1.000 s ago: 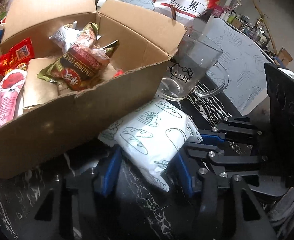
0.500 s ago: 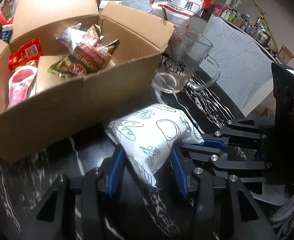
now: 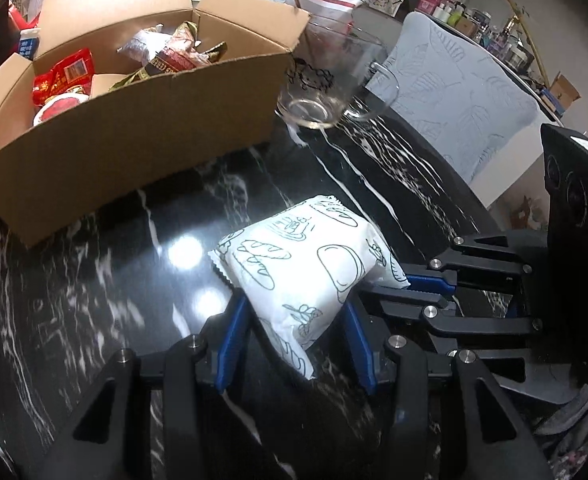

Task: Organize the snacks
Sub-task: 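Close the right tool on the white patterned packet while the left tool closes on it too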

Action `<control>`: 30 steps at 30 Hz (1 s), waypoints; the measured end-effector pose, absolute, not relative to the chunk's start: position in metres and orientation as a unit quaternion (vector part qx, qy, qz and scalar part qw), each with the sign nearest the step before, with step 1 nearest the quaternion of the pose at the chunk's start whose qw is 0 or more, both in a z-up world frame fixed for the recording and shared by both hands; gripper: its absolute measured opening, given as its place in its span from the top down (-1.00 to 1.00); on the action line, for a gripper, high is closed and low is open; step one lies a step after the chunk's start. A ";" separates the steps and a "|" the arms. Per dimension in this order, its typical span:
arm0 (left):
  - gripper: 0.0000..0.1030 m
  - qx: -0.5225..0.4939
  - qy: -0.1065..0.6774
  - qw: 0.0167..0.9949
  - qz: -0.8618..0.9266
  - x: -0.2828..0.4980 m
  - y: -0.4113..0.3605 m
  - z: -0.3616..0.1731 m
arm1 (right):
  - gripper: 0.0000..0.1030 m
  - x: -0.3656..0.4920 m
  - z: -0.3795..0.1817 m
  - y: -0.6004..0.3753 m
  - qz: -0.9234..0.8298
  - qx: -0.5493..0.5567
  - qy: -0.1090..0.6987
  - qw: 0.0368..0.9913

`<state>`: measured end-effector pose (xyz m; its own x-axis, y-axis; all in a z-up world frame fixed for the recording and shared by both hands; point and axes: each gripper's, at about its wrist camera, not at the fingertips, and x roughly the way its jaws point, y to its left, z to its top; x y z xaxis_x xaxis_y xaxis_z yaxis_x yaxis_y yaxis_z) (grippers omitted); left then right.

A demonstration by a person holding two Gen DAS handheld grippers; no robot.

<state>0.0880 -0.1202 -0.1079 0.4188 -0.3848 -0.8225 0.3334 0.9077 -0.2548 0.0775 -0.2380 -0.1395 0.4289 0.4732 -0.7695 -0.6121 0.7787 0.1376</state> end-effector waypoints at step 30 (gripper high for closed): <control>0.29 0.023 0.435 0.866 -0.245 0.075 -0.099 -0.103 | 0.81 0.071 -0.137 -0.209 0.282 -0.124 0.422 0.853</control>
